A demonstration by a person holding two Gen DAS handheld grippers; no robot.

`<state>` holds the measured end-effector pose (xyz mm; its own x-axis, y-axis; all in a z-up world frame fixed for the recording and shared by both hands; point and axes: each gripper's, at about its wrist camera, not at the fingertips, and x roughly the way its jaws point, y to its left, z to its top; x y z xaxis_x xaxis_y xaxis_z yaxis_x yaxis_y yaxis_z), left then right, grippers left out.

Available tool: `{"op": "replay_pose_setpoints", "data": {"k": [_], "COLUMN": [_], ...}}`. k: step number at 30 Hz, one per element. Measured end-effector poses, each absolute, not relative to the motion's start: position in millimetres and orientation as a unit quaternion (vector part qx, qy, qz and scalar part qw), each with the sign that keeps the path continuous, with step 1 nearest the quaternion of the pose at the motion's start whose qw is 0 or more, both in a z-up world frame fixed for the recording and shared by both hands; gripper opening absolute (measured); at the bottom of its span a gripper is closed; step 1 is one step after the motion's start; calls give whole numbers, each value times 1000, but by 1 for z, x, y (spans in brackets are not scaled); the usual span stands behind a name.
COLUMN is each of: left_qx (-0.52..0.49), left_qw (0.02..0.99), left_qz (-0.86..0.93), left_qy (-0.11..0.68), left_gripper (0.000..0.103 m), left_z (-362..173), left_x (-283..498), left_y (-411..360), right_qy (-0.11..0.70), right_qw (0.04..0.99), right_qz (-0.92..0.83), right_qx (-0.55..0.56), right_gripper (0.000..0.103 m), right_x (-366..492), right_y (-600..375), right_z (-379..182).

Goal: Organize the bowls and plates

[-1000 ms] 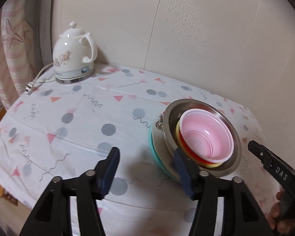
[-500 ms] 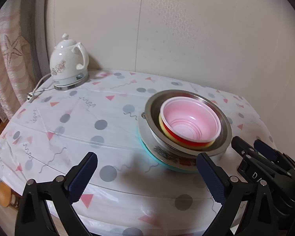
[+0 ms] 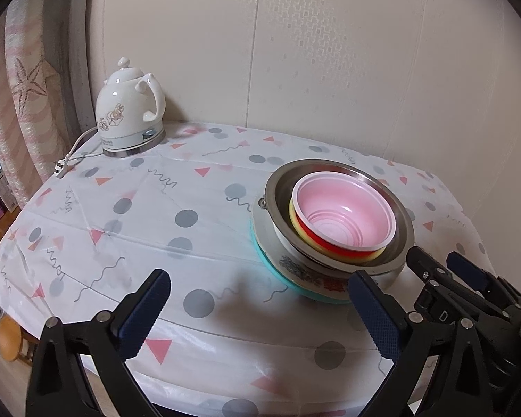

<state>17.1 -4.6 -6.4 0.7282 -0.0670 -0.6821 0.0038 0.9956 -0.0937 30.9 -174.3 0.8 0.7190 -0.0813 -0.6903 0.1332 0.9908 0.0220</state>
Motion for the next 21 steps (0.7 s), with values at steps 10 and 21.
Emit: {"op": "replay_pose_setpoints", "data": {"k": [10,21], "left_qx": [-34,-41], "left_qw": [927,928], "left_qz": [-9,-5], "left_qy": [373,370], "left_gripper": [103,103], "left_z": [-8,-6], "left_x": [19,19], "left_y": [-6,-2], "right_qy": [374,376], "right_qw": [925,924], "right_qz": [-60,-60], "right_qx": [41,42], "right_gripper": [60,60], "right_x": [33,35], "right_y": [-177,-177], "right_z": [-1,-3]}}
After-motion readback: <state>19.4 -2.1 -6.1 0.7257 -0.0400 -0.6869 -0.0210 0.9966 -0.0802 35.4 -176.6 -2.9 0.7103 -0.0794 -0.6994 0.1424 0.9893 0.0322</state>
